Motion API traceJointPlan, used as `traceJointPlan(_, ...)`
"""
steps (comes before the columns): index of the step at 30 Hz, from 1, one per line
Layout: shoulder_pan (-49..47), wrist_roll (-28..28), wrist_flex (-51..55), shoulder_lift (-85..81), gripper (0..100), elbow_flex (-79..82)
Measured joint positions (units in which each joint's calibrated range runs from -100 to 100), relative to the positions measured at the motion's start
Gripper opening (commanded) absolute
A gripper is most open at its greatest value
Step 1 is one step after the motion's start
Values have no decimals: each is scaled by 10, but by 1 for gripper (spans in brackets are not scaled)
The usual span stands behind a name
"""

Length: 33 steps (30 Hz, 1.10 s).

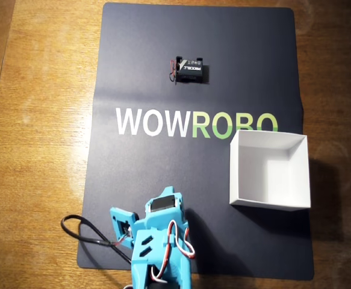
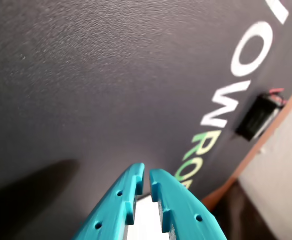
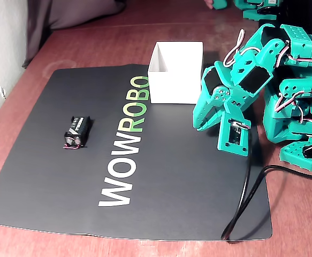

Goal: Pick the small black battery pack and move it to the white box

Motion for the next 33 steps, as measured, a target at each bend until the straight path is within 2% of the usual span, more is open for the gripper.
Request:
traceJointPlan(5, 0, 13, 0, 87, 1, -75)
traceJointPlan(17, 0, 13, -2, 416, 1, -391)
traceJointPlan(22, 23, -6, -2, 564, 1, -549)
traceJointPlan(33, 44, -11, 48, 910, 1, -959)
